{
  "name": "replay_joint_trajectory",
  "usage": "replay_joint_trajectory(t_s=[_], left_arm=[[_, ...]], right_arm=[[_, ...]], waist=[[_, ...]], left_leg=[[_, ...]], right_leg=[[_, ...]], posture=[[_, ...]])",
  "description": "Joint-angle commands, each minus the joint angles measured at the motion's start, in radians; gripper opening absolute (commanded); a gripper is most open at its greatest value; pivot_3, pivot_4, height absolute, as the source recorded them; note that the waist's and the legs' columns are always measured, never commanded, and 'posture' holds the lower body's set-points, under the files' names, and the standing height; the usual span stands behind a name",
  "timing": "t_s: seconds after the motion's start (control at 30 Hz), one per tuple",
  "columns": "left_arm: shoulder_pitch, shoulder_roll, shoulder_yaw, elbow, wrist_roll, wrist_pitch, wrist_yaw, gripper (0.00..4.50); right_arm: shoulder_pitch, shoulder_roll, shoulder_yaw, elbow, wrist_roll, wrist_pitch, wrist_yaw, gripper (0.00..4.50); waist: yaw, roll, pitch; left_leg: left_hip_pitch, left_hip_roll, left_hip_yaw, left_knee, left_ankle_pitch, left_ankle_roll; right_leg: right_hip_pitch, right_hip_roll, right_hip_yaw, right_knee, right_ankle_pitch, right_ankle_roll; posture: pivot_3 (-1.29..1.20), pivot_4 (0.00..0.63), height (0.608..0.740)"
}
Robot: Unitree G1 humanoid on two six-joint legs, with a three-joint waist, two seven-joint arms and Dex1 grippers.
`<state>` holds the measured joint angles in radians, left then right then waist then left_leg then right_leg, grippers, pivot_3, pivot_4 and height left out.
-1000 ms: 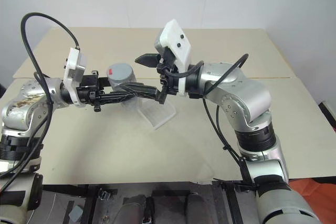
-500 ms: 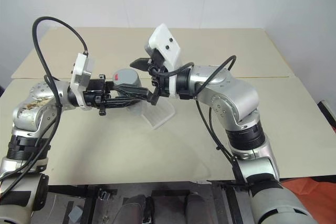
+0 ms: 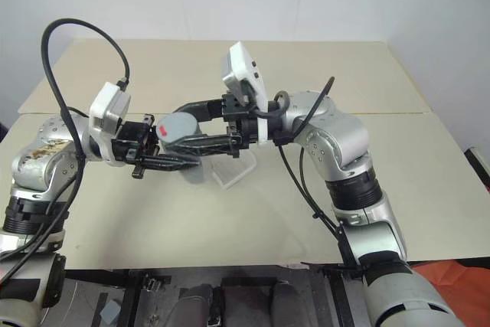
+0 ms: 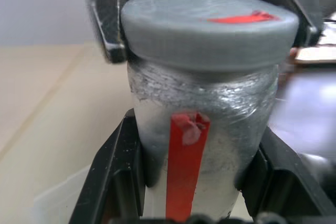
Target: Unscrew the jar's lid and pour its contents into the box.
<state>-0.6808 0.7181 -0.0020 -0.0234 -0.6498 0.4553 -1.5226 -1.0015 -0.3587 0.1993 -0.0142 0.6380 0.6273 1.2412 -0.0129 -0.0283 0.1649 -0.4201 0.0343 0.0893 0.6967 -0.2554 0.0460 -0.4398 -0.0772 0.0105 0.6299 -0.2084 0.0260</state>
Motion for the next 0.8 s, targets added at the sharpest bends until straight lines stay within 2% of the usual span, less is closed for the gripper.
replay_joint_trajectory(t_s=[0.03,0.13,0.3,0.47,0.5,0.8], left_arm=[[-0.028,0.038,-0.007,-0.038,-0.087,0.030,-0.086,1.93],[-0.028,0.040,-0.041,-0.065,-0.086,0.002,-0.092,1.93],[-0.014,0.009,-0.029,-0.062,-0.032,-0.028,-0.052,1.93],[0.026,0.012,0.020,-0.062,-0.019,-0.026,0.013,1.93],[0.039,0.018,0.037,-0.060,-0.022,-0.021,0.028,1.93],[0.095,0.018,0.074,-0.015,0.026,-0.059,0.127,1.93]], right_arm=[[-0.089,0.005,0.013,0.106,0.014,-0.133,0.277,2.75],[-0.145,0.033,0.044,0.213,-0.003,-0.209,0.370,2.75],[-0.161,0.075,0.042,0.283,-0.066,-0.296,0.348,2.75],[-0.081,0.028,-0.021,0.174,-0.086,-0.257,0.198,4.39],[-0.051,0.005,-0.046,0.133,-0.082,-0.238,0.162,4.48],[0.134,-0.113,-0.172,-0.197,0.000,-0.052,-0.103,4.48]], waist=[[-0.003,0.000,0.000],[-0.006,0.000,0.000],[-0.002,0.000,0.000],[0.003,0.000,0.000],[0.005,0.000,0.000],[0.003,0.000,0.000]], left_leg=[[0.000,0.000,0.000,0.000,0.000,0.000],[0.001,0.001,0.000,0.000,0.000,0.000],[0.001,0.000,0.000,0.000,0.000,-0.001],[0.000,0.000,-0.001,0.000,0.000,-0.001],[0.000,0.000,-0.001,0.000,0.000,-0.001],[0.000,0.000,-0.001,0.000,0.001,-0.001]], right_leg=[[0.000,0.000,0.000,0.000,0.000,0.000],[0.000,0.001,0.000,0.000,0.000,0.000],[0.000,0.000,0.000,0.002,0.000,0.000],[0.000,0.000,0.000,0.002,0.000,0.000],[0.000,0.000,-0.001,0.002,0.000,0.000],[0.000,0.000,-0.001,0.002,0.000,0.000]], posture=[[0.00,0.150,0.740],[0.00,0.150,0.740],[0.00,0.150,0.740],[0.00,0.150,0.740],[0.00,0.150,0.740],[0.00,0.150,0.740]])
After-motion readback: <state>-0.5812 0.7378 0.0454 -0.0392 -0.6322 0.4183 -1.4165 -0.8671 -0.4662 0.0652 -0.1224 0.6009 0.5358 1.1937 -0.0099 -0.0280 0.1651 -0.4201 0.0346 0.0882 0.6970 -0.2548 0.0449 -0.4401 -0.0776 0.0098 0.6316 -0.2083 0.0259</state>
